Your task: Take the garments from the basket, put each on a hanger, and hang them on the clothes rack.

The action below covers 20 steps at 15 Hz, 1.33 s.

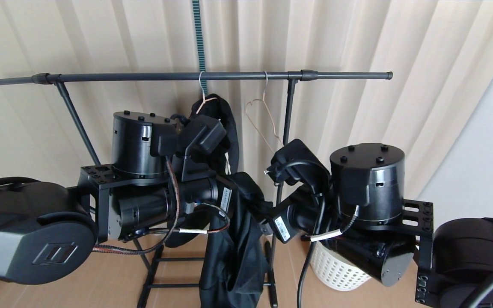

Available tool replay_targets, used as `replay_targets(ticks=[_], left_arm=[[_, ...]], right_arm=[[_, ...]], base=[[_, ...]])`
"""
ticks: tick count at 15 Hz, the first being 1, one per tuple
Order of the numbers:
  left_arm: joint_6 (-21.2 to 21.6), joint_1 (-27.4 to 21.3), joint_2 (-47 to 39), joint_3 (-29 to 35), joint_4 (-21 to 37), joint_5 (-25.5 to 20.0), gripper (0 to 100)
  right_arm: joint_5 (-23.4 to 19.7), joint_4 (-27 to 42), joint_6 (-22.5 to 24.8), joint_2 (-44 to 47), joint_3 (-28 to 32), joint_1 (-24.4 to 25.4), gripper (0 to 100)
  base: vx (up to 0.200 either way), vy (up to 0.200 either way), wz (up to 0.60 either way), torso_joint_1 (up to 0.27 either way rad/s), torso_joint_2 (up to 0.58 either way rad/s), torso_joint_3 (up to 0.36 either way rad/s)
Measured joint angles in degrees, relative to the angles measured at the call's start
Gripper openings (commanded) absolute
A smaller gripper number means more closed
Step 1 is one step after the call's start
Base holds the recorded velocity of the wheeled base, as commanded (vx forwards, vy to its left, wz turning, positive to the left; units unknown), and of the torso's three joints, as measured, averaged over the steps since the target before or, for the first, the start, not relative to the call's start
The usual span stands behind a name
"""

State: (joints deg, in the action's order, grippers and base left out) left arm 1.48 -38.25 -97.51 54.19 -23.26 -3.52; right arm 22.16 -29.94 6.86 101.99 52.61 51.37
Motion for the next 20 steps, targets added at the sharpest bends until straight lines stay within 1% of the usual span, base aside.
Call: replay_targets(ticks=[4, 8, 10, 12, 15, 17, 20], left_arm=[[0.0, 0.0, 0.0, 0.1, 0.0, 0.0, 0], [0.3, -0.1, 0.0, -0.5, 0.1, 0.0, 0], [0.3, -0.2, 0.0, -0.8, 0.1, 0.0, 0], [0.3, -0.2, 0.0, -0.9, 0.1, 0.0, 0], [0.3, -0.2, -0.1, -0.7, 0.1, 0.0, 0], [0.3, -0.2, -0.1, -0.6, 0.1, 0.1, 0], [0.3, 0.0, 0.0, -0.3, 0.0, 0.1, 0]], right_arm=[[-0.3, 0.0, 0.7, -1.4, -0.7, -0.2, 100], [-0.4, -0.7, 1.2, -0.9, 1.3, -0.2, 100], [-0.4, -0.8, 3.0, -0.7, 1.9, -0.2, 100], [-0.4, -1.0, 3.5, -0.9, 2.2, -0.2, 100], [-0.6, -1.2, 5.5, -1.4, 2.1, 0.0, 100], [-2.9, -1.1, 6.9, -2.2, 1.1, 0.1, 100], [-4.8, -1.1, 8.4, -4.4, -0.9, 0.0, 100]], base=[[0.0, 0.0, 0.0, 0.0, 0.0, 0.0], [0.0, 0.0, 0.0, 0.0, 0.0, 0.0], [0.0, 0.0, 0.0, 0.0, 0.0, 0.0], [0.0, 0.0, 0.0, 0.0, 0.0, 0.0], [0.0, 0.0, 0.0, 0.0, 0.0, 0.0], [0.0, 0.0, 0.0, 0.0, 0.0, 0.0], [0.0, 0.0, 0.0, 0.0, 0.0, 0.0]])
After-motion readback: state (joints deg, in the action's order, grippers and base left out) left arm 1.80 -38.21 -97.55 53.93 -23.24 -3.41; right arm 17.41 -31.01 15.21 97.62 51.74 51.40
